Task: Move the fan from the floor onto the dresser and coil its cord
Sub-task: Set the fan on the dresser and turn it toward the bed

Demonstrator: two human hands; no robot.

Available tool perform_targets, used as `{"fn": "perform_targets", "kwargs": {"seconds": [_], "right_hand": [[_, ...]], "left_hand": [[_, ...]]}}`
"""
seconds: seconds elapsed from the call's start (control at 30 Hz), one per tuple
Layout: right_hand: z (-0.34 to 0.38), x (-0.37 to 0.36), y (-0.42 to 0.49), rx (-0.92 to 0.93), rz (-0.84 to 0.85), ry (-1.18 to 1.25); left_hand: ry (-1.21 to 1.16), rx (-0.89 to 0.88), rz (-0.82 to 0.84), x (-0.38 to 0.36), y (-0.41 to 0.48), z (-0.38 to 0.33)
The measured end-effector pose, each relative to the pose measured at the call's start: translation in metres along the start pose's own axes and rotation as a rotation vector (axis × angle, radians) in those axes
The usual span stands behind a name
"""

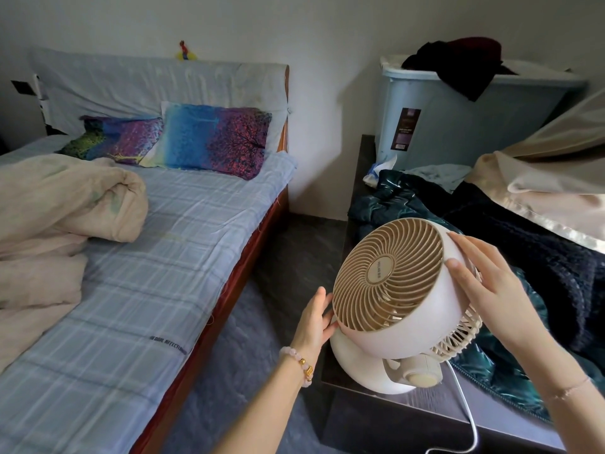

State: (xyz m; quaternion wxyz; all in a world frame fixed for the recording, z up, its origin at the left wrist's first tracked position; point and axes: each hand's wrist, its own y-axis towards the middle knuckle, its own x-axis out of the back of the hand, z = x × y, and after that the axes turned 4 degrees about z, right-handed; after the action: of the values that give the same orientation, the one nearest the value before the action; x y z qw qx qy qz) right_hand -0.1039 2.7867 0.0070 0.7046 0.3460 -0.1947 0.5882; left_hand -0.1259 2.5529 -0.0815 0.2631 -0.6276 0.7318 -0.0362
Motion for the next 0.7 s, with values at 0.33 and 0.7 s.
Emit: {"fn": "perform_targets", "kwargs": {"seconds": [0.33,0.7], "right_hand": [[0.005,-0.001,0.000,0.014,0.018,-0.025],[0.006,-0.001,-0.001,-0.034,0.038,0.113]], "left_hand": [[0.079,0.014,0.013,-0.002,0.000,0.001],[0.098,-0.013,-0.019,-0.001,-0.006,-0.015]]}}
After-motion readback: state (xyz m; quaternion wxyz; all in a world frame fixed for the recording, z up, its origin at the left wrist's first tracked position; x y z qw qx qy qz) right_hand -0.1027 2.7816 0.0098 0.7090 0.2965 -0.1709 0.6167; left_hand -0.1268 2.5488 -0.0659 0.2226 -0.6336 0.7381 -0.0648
